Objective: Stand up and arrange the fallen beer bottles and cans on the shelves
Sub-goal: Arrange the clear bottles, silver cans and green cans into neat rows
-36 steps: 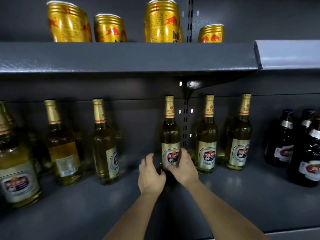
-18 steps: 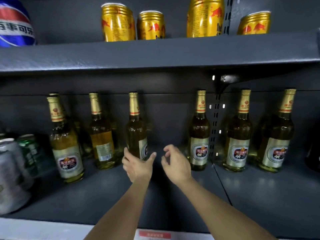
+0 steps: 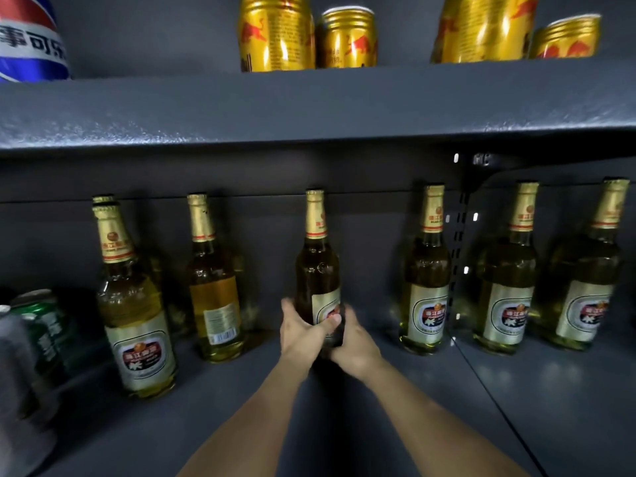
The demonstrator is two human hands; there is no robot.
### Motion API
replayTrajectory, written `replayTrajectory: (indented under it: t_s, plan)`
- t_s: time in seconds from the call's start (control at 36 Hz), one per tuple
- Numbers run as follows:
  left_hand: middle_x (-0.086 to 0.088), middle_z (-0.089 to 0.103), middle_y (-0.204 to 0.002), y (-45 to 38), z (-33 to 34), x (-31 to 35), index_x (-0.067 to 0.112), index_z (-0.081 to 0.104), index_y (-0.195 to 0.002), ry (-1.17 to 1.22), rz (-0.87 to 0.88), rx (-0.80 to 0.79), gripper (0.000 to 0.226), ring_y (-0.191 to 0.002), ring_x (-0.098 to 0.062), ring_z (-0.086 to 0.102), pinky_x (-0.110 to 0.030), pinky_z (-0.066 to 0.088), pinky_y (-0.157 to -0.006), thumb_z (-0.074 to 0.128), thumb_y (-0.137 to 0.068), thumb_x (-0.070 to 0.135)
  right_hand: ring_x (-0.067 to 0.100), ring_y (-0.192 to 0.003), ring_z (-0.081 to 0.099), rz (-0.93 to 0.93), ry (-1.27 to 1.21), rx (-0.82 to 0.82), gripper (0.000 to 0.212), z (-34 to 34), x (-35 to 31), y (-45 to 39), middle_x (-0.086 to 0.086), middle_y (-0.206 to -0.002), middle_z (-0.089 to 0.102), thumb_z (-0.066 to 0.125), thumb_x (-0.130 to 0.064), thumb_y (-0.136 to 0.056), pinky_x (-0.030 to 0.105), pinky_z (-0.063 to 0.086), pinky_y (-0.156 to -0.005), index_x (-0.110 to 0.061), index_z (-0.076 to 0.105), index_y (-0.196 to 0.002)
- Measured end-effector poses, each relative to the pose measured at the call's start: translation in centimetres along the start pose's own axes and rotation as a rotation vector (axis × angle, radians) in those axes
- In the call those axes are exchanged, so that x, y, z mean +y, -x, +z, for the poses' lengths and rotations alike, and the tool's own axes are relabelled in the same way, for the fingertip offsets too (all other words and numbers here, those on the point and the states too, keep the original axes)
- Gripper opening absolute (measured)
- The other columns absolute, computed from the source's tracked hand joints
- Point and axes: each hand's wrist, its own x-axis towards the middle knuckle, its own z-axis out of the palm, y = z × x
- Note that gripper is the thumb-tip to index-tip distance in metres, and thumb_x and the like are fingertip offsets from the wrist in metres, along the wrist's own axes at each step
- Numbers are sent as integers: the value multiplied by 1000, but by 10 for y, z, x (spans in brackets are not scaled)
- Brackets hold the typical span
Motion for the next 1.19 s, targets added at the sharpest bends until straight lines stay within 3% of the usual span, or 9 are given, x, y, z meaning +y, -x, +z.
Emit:
replayTrajectory:
  t_s: [0.14,0.25,0.36,0.53,0.72,0.81,0.89,1.0,1.19]
  plan:
    - [-1,70,-100,7,20,1,33,46,-93,80,3,-115,59,-94,-18,69,-45,58,-84,83,-46,41,20,-108,61,53,-2,128,61,-9,4,2,-4,-119,63,69,-32,-81,35,50,-89,-27,36,-132]
    - [-1,53,-113,10,25,8,32,51,-104,7,24,-228,53,-104,-11,57,-34,51,-91,83,-62,33,20,-101,60,53,133,227,52,-19,11,9,-4,-110,61,75,-37,-75,31,47,-74,-24,40,-110]
    - [4,54,-114,7,21,3,31,50,-112,-185,37,-299,54,-107,-11,56,-34,50,-94,82,-69,27,21,-110,53,69,177,282,55,-19,15,13,-1,-118,54,71,-29,-78,33,47,-81,-19,39,-122]
    - [7,67,-102,12,20,-5,27,49,-100,-161,9,-243,50,-98,-8,63,-31,53,-88,85,-69,13,24,-122,49,90,210,175,80,-16,25,18,-2,-128,56,69,-30,-78,38,35,-104,-22,25,-144]
    - [2,67,-109,7,25,-8,30,52,-103,-83,0,-302,46,-104,-14,63,-40,53,-95,79,-75,4,22,-114,52,99,270,251,48,-22,25,23,-1,-116,61,71,-33,-81,35,38,-97,-20,43,-119]
    - [2,65,-115,5,26,-11,29,55,-114,-91,8,-304,52,-109,-15,61,-41,52,-97,83,-70,19,22,-113,52,105,287,274,46,-23,22,22,-1,-115,61,72,-32,-81,34,39,-96,-20,43,-115]
    - [3,62,-121,-1,28,-20,32,54,-125,-118,30,-280,71,-113,-15,59,-43,50,-99,81,-59,37,23,-113,53,124,260,278,45,-22,20,22,1,-115,60,70,-27,-82,35,44,-92,-19,43,-116]
    - [4,59,-125,0,34,-22,28,48,-136,-147,62,-250,68,-114,-14,57,-41,49,-101,80,-76,20,21,-114,54,136,249,253,45,-23,19,22,1,-118,59,68,-22,-84,34,47,-87,-19,41,-121]
    - [3,59,-126,10,39,-21,29,48,-135,-194,58,-165,65,-116,-16,57,-42,47,-103,79,-78,21,22,-116,55,108,252,242,57,-21,21,32,2,-124,59,63,-21,-88,35,49,-90,-20,34,-137]
